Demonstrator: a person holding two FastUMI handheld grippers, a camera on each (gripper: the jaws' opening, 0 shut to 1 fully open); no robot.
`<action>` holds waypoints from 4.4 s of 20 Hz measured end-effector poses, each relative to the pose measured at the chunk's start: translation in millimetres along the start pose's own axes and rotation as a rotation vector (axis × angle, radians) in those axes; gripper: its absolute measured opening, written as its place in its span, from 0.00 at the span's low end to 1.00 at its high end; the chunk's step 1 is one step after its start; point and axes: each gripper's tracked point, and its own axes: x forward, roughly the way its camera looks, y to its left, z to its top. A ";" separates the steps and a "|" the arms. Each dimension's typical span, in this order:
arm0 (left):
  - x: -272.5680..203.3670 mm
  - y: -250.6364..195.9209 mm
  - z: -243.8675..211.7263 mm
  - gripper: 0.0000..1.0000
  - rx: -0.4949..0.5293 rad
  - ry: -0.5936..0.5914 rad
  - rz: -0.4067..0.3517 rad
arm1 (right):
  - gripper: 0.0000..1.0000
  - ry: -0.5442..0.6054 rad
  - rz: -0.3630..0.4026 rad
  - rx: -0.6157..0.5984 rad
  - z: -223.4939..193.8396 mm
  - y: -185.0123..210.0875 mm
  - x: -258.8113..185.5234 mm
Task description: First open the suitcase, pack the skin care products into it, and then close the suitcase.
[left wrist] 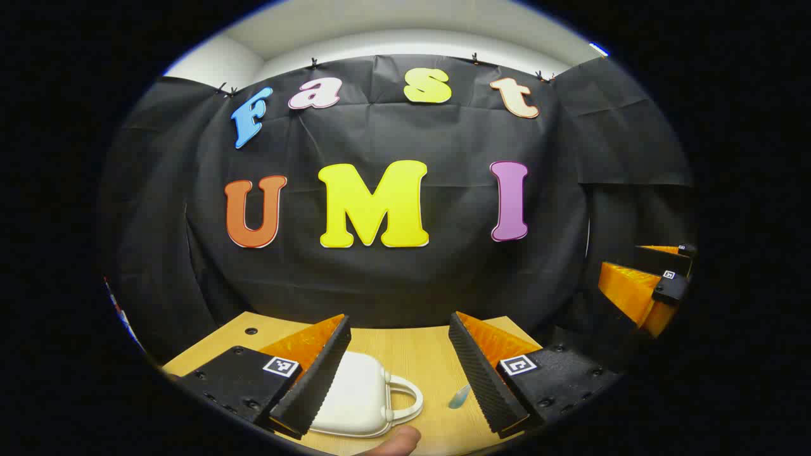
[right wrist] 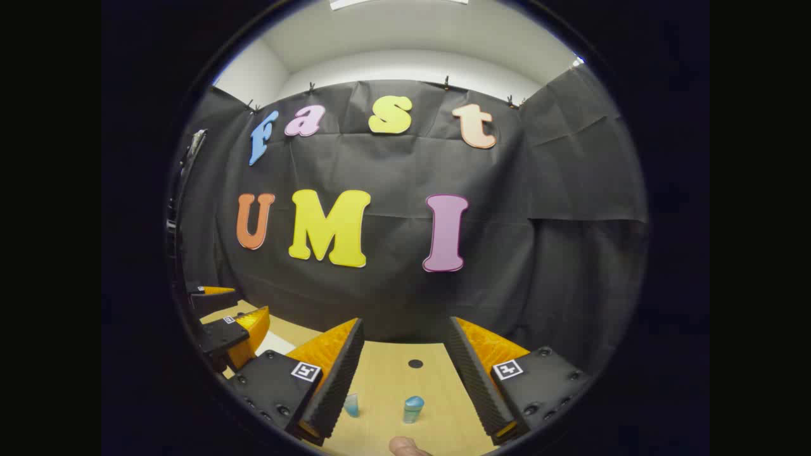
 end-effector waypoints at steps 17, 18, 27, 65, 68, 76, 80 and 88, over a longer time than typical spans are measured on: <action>1.3 -14.5 3.2 0.99 -0.031 -0.006 0.026 | 0.80 0.020 0.040 -0.026 -3.0 -14.9 12.4; 1.3 -14.1 2.3 0.99 -0.033 -0.006 0.029 | 0.80 0.020 0.043 -0.028 -2.2 -14.7 13.2; 11.0 -2.0 -10.1 0.99 -0.039 0.004 0.065 | 0.80 0.028 0.054 -0.038 -7.6 -18.4 18.7; 66.8 -13.0 -283.5 0.87 1.229 0.342 0.029 | 0.80 0.179 -0.073 0.030 -121.5 -175.7 -23.0; 68.5 -2.8 -284.4 0.61 1.294 0.386 0.049 | 0.80 0.202 -0.062 0.045 -132.4 -177.7 -23.4; 67.8 -5.2 -286.4 0.18 1.362 0.430 0.030 | 0.80 0.196 -0.029 0.037 -131.7 -170.8 -21.5; 64.7 -6.8 -274.9 0.07 1.374 0.448 0.026 | 0.80 0.198 -0.026 0.028 -130.8 -163.6 -18.6; 52.0 1.4 -239.8 0.03 1.181 0.489 -0.036 | 0.79 0.180 -0.016 0.017 -115.8 -143.2 -4.1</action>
